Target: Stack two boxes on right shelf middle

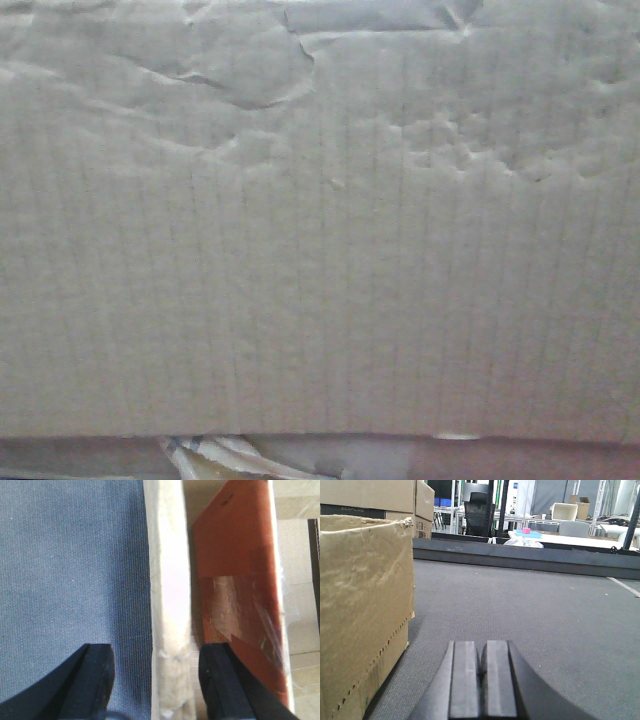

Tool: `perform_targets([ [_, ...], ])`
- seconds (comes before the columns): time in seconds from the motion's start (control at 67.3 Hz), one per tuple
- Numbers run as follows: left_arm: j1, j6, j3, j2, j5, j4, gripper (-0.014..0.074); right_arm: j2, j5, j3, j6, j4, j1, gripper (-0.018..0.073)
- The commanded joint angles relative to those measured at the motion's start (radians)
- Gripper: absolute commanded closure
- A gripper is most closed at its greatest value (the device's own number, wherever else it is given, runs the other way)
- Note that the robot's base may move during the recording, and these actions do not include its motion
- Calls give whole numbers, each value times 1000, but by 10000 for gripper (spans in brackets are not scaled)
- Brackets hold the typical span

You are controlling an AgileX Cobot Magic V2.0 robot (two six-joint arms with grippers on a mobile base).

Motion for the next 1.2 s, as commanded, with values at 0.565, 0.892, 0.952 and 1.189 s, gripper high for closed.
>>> perform_targets([
  [0.565,2,2,3,-5,-2,3,303,-3,-760,-13,21,3,-2,722],
  [0.892,2,2,3,-5,-2,3,303,81,75,-425,25,3,-2,722],
  [0.952,2,2,3,-5,-2,3,303,141,129,-483,27,5,-2,722],
  [1.189,2,2,3,-5,-2,3,303,418,433,-725,27,25,-2,722],
])
